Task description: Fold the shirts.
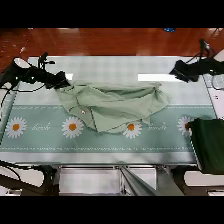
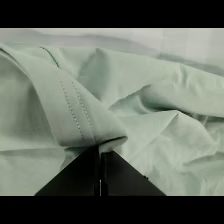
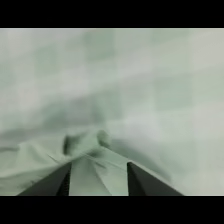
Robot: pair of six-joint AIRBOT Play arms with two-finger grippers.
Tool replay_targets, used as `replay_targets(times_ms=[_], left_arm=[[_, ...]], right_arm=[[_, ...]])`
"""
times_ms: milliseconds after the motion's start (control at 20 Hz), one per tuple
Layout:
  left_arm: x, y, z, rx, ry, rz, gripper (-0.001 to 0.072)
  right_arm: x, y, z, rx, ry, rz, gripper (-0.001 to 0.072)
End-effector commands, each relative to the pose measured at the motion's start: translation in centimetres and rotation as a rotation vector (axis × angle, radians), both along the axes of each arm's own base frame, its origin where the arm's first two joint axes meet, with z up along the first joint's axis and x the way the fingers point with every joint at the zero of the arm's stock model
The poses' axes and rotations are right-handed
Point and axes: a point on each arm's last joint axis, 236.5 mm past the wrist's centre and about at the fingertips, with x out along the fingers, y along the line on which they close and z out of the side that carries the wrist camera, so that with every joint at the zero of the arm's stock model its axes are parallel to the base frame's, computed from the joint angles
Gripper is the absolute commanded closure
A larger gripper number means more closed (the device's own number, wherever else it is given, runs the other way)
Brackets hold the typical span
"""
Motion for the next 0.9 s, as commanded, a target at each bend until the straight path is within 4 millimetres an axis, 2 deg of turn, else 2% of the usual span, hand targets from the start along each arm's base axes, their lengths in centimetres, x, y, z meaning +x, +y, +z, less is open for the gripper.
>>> replay_targets(times_ms=[0,50,150,250,350,450,550,600,800,850], left_arm=[[-0.2,-0.1,-0.1,-0.004,0.01,-0.007,0.0693],[-0.2,-0.2,-0.1,-0.004,0.01,-0.008,0.0693],[-0.2,-0.2,-0.1,-0.004,0.01,-0.008,0.0693],[-0.2,-0.2,-0.1,-0.004,0.01,-0.007,0.0693],[-0.3,-0.2,-0.1,-0.004,0.011,-0.008,0.0693],[-0.4,-0.2,-0.1,-0.006,0.016,-0.012,0.0693],[-0.5,-0.3,-0.1,-0.008,0.019,-0.014,0.0693],[-0.6,-0.3,-0.1,-0.009,0.022,-0.017,0.0693],[-0.7,-0.3,-0.1,-0.01,0.025,-0.019,0.0693],[-0.7,-0.3,-0.1,-0.01,0.025,-0.019,0.0693]], right_arm=[[-8.2,-4.2,-1.2,-0.089,0.145,-0.084,0.0303],[-10.9,-3.0,-2.6,-0.057,0.181,-0.085,0.0303],[-14.9,2.2,-4.3,0.068,0.191,-0.031,0.0304],[-17.4,7.6,-5.3,0.19,0.17,0.002,0.0304],[-19.4,11.1,-7.0,0.237,0.195,0.029,0.0304],[-19.6,13.6,-7.5,0.261,0.188,0.061,0.0304],[-18.7,15.2,-7.6,0.284,0.163,0.05,0.0304],[-18.8,16.1,-8.1,0.308,0.186,0.049,0.0304],[-20.9,22.2,-9.1,0.39,0.247,0.17,0.0304],[-21.0,23.1,-9.5,0.382,0.24,0.178,0.0304]])
